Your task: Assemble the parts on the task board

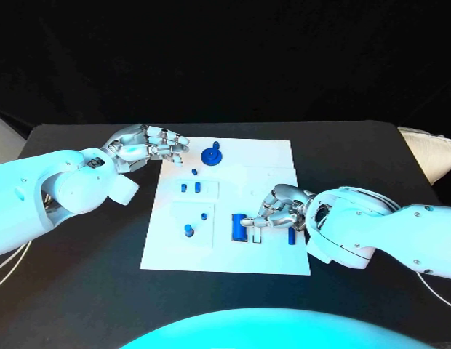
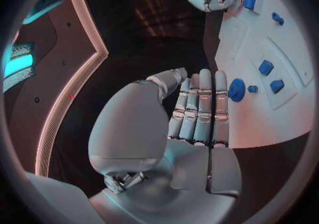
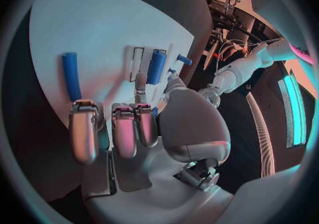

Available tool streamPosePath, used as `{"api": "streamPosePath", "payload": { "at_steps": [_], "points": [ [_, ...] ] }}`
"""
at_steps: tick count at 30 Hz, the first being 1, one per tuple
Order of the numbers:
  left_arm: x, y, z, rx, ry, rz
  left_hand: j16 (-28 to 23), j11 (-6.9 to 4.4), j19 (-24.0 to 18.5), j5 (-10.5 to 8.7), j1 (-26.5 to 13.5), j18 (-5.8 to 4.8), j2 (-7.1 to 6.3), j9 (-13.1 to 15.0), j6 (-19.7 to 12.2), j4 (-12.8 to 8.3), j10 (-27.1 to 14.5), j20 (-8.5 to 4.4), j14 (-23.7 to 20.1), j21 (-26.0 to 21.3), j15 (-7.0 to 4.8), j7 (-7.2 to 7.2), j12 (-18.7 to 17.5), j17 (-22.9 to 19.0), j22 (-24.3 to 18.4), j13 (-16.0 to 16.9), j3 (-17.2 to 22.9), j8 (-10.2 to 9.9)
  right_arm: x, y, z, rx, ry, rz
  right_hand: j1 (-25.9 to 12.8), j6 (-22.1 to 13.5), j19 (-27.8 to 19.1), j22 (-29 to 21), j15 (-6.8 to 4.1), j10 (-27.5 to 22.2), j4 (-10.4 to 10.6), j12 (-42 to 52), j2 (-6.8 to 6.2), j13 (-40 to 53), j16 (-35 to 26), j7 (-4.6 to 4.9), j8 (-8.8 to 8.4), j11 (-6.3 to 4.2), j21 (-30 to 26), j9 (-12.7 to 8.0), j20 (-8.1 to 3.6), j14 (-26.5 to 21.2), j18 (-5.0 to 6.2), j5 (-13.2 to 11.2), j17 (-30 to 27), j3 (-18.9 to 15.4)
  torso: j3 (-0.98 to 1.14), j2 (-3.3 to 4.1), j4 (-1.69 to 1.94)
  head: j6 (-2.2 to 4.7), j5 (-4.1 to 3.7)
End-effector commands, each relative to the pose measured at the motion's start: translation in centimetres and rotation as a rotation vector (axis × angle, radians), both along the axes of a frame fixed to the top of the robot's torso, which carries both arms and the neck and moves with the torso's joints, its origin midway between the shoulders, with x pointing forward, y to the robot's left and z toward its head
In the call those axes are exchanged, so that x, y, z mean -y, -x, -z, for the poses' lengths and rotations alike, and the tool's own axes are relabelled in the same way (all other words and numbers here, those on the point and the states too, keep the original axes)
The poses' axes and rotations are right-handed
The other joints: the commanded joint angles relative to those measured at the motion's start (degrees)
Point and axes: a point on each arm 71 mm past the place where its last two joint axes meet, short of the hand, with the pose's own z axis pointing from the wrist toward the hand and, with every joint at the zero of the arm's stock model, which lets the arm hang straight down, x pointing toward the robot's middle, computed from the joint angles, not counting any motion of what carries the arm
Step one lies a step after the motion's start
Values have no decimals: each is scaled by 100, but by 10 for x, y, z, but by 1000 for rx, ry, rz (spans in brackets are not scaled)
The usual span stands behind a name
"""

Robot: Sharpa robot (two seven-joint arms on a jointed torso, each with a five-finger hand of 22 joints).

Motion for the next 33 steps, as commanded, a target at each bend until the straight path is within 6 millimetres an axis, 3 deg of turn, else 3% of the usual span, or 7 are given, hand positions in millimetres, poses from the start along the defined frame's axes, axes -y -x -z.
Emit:
{"api": "streamPosePath", "payload": {
  "at_steps": [1, 5, 13, 16, 20, 26, 33],
  "points": [
    [2, 1, -1, -2, 14, 16, -25, 11, 38, 2, -31, 65, 39, 9, 5, 20, 18, -13, -19, -28, 40, 40, -39, 8, -10, 8, 1, -35, 1, 1, -1, 16, 1, -31, 168, -11, 439, 1340, -50, 422, -4, 10, -2, 1299, 24, -39, 43, -35, 17, 7, -60, 587, -45, 56, 1510, -38, -1, 1, -2, 4, -7],
    [2, 1, -1, 1, 15, 13, -25, 11, 38, 2, -31, 65, 39, 9, 5, 20, 18, -13, -19, -28, 40, 40, -39, 8, -10, 8, 1, -35, 13, 1, -3, 42, -14, -7, 545, -127, 438, 1339, -38, 429, -17, 18, 22, 1309, 24, -13, 14, -16, 10, -26, -58, 587, -44, 336, 1510, -65, -2, -2, 2, 15, -23],
    [2, 1, -2, 15, 20, 4, -29, 11, 38, 3, -25, 66, 38, 10, 4, 20, 16, -12, -26, -40, 40, 38, -48, 10, -17, 8, 3, -37, 57, 7, -13, 87, -60, 73, 1137, -223, 437, 1339, -11, 454, -44, 55, 18, 1340, 24, 32, -92, 19, 10, -122, -39, 587, -45, 431, 1510, -70, -13, -3, 9, 15, -107],
    [2, 1, -2, 18, 22, 3, -29, 11, 38, 3, -25, 66, 38, 10, 4, 20, 16, -12, -26, -40, 40, 38, -48, 10, -17, 8, 3, -37, 75, 9, -14, 89, -50, 102, 1465, -171, 434, 1338, -6, 462, -44, 67, -4, 1351, 24, 35, -137, 24, 5, -180, -29, 587, -44, 62, 1510, -4, -13, -6, -13, 22, -139],
    [3, 1, -2, 19, 24, 4, -29, 9, 41, 3, -19, 67, 39, 11, 7, 17, 20, -12, -26, -45, 39, 36, -50, 13, -19, 9, 5, -36, 95, 10, -13, 100, -5, 123, 1554, -148, 438, 1342, -7, 464, -47, 70, -27, 1354, 24, 30, -146, 20, 21, -195, -27, 587, -47, 38, 1510, 19, -16, -14, -27, 21, -179],
    [4, 1, -2, 19, 24, 5, -29, 9, 41, 3, -19, 67, 39, 11, 7, 17, 20, -12, -26, -45, 39, 36, -50, 13, -19, 9, 5, -36, 105, 16, -4, 100, 54, 115, 1525, -108, 440, 1345, -7, 456, -3, 54, -65, 1344, 24, 33, -145, 23, 31, -207, -27, 587, -49, -3, 1510, -1, -10, -15, -39, 27, -209],
    [5, 2, -1, 12, 25, 12, -28, 9, 44, 1, -20, 66, 38, 12, 9, 20, 24, -11, -26, -49, 39, 36, -52, 15, -22, 10, 3, -36, 96, 19, 8, 96, 88, 99, 1481, -74, 442, 1347, -6, 459, 13, 58, -58, 1347, 24, 28, -139, 21, 39, -212, -26, 587, -50, -16, 1510, -7, -15, -9, -4, 24, -224]
  ]
}}
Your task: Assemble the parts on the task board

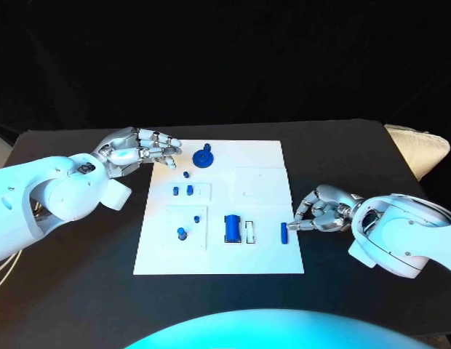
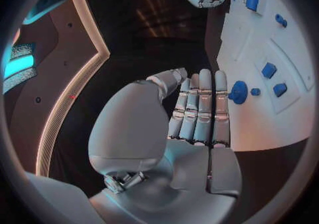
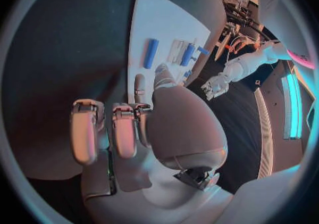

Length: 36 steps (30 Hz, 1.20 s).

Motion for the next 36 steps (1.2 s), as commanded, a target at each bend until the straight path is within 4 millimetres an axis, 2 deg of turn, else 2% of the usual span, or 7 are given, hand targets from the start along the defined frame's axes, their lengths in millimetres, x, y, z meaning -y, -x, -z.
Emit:
{"api": "streamPosePath", "payload": {
  "at_steps": [1, 6, 14, 21, 27, 33, 36],
  "points": [
    [2, 1, 0, 4, 17, 10, -28, 9, 44, 1, -20, 67, 38, 8, 9, 20, 24, -11, -5, -27, 19, 36, -23, 10, -9, 6, 3, -36, -4, 0, 4, 21, 52, -32, -44, 46, 444, 1351, 14, 457, 32, 14, -27, 1345, 24, -5, -20, 19, 47, -10, 16, 608, -52, -24, 1510, -11, -4, 7, 21, -2, -7],
    [2, 1, 0, 1, 16, 10, -28, 9, 44, 1, -20, 67, 38, 8, 9, 20, 24, -11, -5, -27, 19, 36, -23, 10, -9, 6, 3, -36, -8, 1, 12, 17, 76, -32, -103, 63, 441, 1348, 12, 456, 36, 11, -25, 1343, 24, -8, -21, 16, 35, -18, 15, 608, -50, -28, 1510, -20, -12, 11, 17, -15, 2],
    [1, 1, 0, -1, 15, 10, -28, 9, 44, 1, -20, 67, 38, 8, 9, 20, 24, -11, -5, -27, 19, 36, -23, 10, -9, 6, 3, -36, -19, 2, 17, 10, 91, -55, -138, 68, 439, 1346, 11, 453, 37, 6, -30, 1341, 24, -9, -23, 16, 26, -22, 15, 608, -48, -30, 1510, -28, -6, 1, 13, -40, 22],
    [0, 2, 0, -1, 14, 8, -28, 9, 44, 1, -20, 67, 38, 8, 9, 20, 24, -11, -5, -27, 19, 36, -23, 10, -9, 6, 3, -36, -25, 2, 22, 12, 133, -91, -207, 83, 435, 1342, 10, 441, 34, -18, -67, 1327, 24, -12, -22, 14, 11, -29, 15, 608, -45, -56, 1510, -45, -10, 6, 5, -42, 35],
    [0, 2, 0, -2, 14, 9, -28, 9, 44, 1, -20, 67, 38, 8, 9, 20, 24, -11, -5, -27, 19, 36, -23, 10, -9, 6, 3, -36, -35, -1, 25, 52, 183, -142, 5, 81, 426, 1333, -1, 429, -11, -39, -108, 1316, 24, -29, -33, -2, -25, -48, 7, 608, -38, -29, 1510, 50, -8, 5, 10, -51, 44],
    [-1, 2, 0, -2, 13, 7, -28, 9, 44, 1, -20, 67, 38, 8, 9, 20, 24, -11, -5, -27, 19, 36, -23, 10, -9, 6, 3, -36, -44, -4, 29, 97, 275, -235, 427, 84, 407, 1317, 5, 393, -5, -103, -331, 1283, 24, -16, -72, 9, -90, -102, 7, 608, -27, -250, 1510, 327, -11, 4, 9, -76, 54],
    [-2, 2, 0, -2, 13, 6, -28, 9, 44, 1, -20, 67, 38, 8, 9, 20, 24, -11, -5, -27, 19, 36, -23, 10, -9, 6, 3, -36, -48, -4, 30, 104, 310, -275, 693, 64, 395, 1308, 19, 365, -24, -150, -415, 1258, 24, 3, -116, 24, -129, -145, 16, 608, -21, -198, 1510, 527, -13, 5, 4, -82, 56]
  ]
}}
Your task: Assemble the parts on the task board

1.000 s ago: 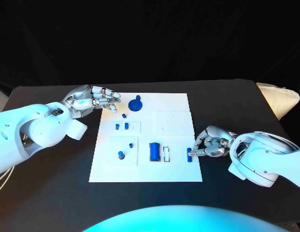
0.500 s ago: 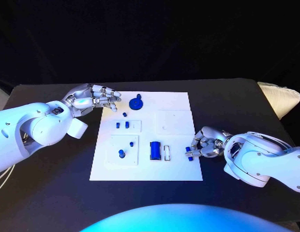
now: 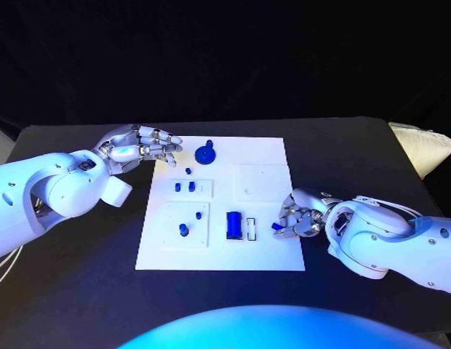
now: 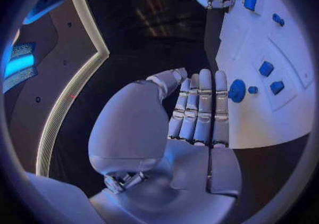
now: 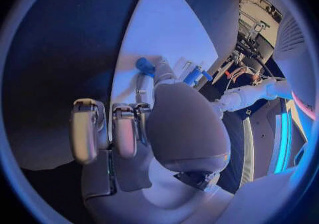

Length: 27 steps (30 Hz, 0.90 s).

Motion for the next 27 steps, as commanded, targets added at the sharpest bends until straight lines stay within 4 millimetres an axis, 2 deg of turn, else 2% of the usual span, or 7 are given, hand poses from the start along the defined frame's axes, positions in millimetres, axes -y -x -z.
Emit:
{"api": "streamPosePath", "payload": {
  "at_steps": [1, 5, 10, 21, 23, 25, 27],
  "points": [
    [2, 1, -1, 2, 15, 11, -28, 9, 44, 1, -20, 67, 38, 10, 9, 20, 24, -11, -6, -27, 19, 36, -23, 7, -5, 8, 3, -36, -3, 5, 11, -12, 149, -96, 295, -29, 394, 1305, 25, 357, -12, -46, -14, 1254, 24, 27, -92, 29, -36, -2030, 22, 608, -21, 57, 1506, 232, -3, 0, -8, -9, 5],
    [2, 1, -1, 2, 15, 11, -28, 9, 44, 1, -20, 67, 38, 10, 9, 20, 24, -11, -6, -27, 19, 36, -23, 7, -5, 8, 3, -36, -6, 6, 13, -17, 178, -126, 394, -22, 392, 1303, 32, 345, -8, -65, -65, 1245, 24, 37, -118, 37, -46, -2062, 28, 608, -20, 78, 1506, 378, -4, -6, -10, -19, 0],
    [1, 1, -1, 2, 15, 10, -30, 10, 52, 1, -20, 67, 38, 12, 8, 27, 27, -10, -9, -44, 20, 36, -35, 14, -15, 9, 1, -39, -7, 7, 13, -16, 186, -139, 373, 8, 392, 1304, 39, 342, 17, -72, -95, 1244, 24, 46, -166, 43, -46, -2121, 39, 608, -20, 365, 1506, 606, 1, -1, -5, -8, 3],
    [1, 1, -1, 1, 14, 10, -30, 10, 52, 1, -20, 67, 38, 12, 8, 27, 27, -10, -9, -44, 20, 36, -35, 14, -15, 9, 1, -39, -12, 10, 11, -27, 93, -106, -160, 4, 423, 1329, 13, 384, 2, -21, -36, 1284, 24, 32, -238, 5, 48, -2244, 4, 608, -37, 2044, 1506, 1853, 4, 1, 0, -8, 17],
    [1, 1, -1, 1, 14, 10, -30, 10, 52, 1, -20, 67, 38, 12, 8, 27, 27, -10, -9, -44, 20, 36, -35, 14, -15, 9, 1, -39, -13, 10, 10, -31, 82, -102, -187, -4, 426, 1331, 9, 384, -11, -21, -32, 1284, 24, 24, -228, 13, 60, -2238, 5, 608, -39, 2071, 1506, 1964, 2, 1, -1, -8, 21],
    [1, 1, -1, 1, 14, 9, -30, 10, 52, 1, -20, 67, 38, 12, 8, 27, 27, -10, -9, -44, 20, 36, -35, 14, -15, 9, 1, -39, -13, 11, 10, -40, 54, -92, -261, -50, 428, 1333, 14, 388, -58, -18, -72, 1289, 24, 42, -193, 22, 68, -2213, 7, 608, -41, 1860, 1506, 2485, 1, -1, -4, -7, 25],
    [1, 1, -1, 0, 13, 9, -30, 10, 52, 1, -20, 67, 38, 12, 8, 27, 27, -10, -9, -44, 20, 36, -35, 14, -15, 9, 1, -39, -13, 11, 8, -47, 26, -79, -311, -59, 431, 1336, 17, 392, -83, -13, -99, 1292, 24, 42, -173, 25, 81, -2199, 11, 608, -43, 1860, 1506, 2653, 1, -2, -4, -10, 22]
  ]
}}
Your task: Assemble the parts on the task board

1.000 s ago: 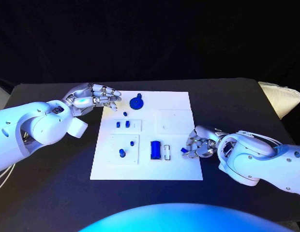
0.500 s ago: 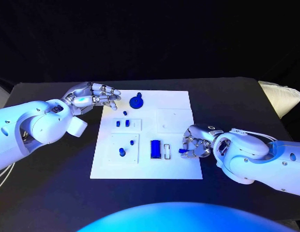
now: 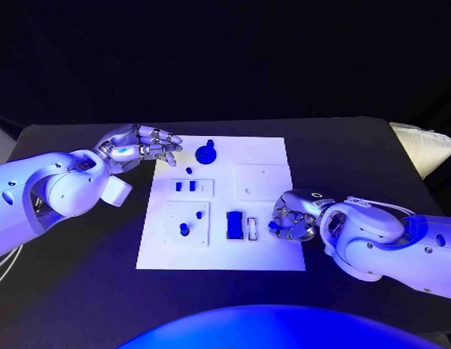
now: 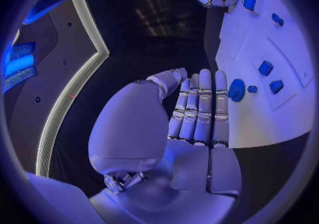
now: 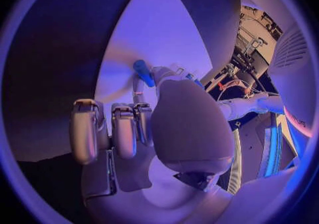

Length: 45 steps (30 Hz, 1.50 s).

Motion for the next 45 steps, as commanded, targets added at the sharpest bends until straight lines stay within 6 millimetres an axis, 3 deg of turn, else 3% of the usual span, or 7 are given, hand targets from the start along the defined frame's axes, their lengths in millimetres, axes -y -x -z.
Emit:
{"api": "streamPosePath", "payload": {
  "at_steps": [1, 5, 10, 19, 27, 31, 45],
  "points": [
    [2, 1, -1, 1, 14, 11, -30, 10, 31, 1, -20, 67, 38, 8, 8, 27, 27, 11, -9, -20, 20, 36, -35, 6, -5, 5, 1, -39, 3, 7, 11, -99, -36, 42, -136, -52, 434, 1341, 22, 408, -832, 32, -39, 1293, 24, -5, 64, 5, 36, -2269, 16, 608, -45, -40, 1508, 1106, -2, -3, -2, -4, 1],
    [2, 1, -1, -1, 13, 12, -30, 10, 31, 1, -20, 67, 38, 8, 8, 27, 27, 11, -9, -20, 20, 36, -35, 6, -5, 5, 1, -39, 5, 3, 3, -102, -142, 113, -491, -60, 429, 1336, 24, 408, -870, 25, -167, 1292, 24, -16, 146, 19, 19, -2217, 22, 608, -41, -331, 1508, 1343, -5, -3, 0, -1, 3],
    [3, 0, 0, -2, 13, 13, -30, 10, 31, 1, -20, 67, 38, 8, 8, 27, 27, 11, -9, -20, 20, 36, -35, 6, -5, 5, 1, -39, 7, 0, -4, -121, -236, 181, -687, -30, 432, 1339, 15, 419, -888, 44, -297, 1303, 24, -32, 197, 9, 31, -2193, 17, 608, -43, -274, 1508, 1297, -3, -3, -2, 4, 7],
    [4, 0, 0, -4, 13, 17, -30, 10, 31, 1, -20, 67, 38, 8, 8, 27, 27, 11, -9, -20, 20, 36, -35, 6, -5, 5, 1, -39, -1, 0, -10, -200, -347, 258, -840, -10, 438, 1343, 1, 430, -911, 61, -304, 1314, 24, -51, 243, -7, 50, -2175, 4, 608, -46, -541, 1508, 1215, -3, -1, 1, -8, -3],
    [5, 0, 0, -8, 13, 23, -33, 11, 37, 1, -18, 67, 38, 10, 5, 32, 28, 12, -12, -34, 21, 37, -47, 11, -13, 6, 0, -43, -10, -2, -6, -263, -337, 267, -992, -12, 439, 1343, 2, 438, -877, 74, -308, 1322, 24, -47, 254, -3, 53, -2181, 1, 608, -47, -772, 1508, 1135, -4, -3, 2, -18, -7],
    [6, 0, 0, -9, 13, 25, -33, 11, 37, 1, -18, 67, 38, 10, 5, 32, 28, 12, -12, -34, 21, 37, -47, 11, -13, 6, 0, -43, -16, -3, -3, -291, -318, 256, -1084, -9, 437, 1342, 5, 435, -837, 68, -313, 1320, 24, -42, 258, 1, 46, -2184, 3, 608, -46, -722, 1508, 1062, -4, 1, 2, -23, 0],
    [6, 1, 0, -10, 13, 26, -35, 13, 39, 1, -21, 66, 37, 10, 3, 36, 26, 13, -15, -42, 23, 38, -53, 14, -17, 5, -2, -45, -25, -5, -2, -282, -292, 249, -1224, 63, 450, 1355, -10, 458, -757, 112, -276, 1344, 24, -74, 319, -21, 99, -2176, -5, 608, -55, -973, 1508, 890, -4, -1, -2, -29, 5]
  ]
}}
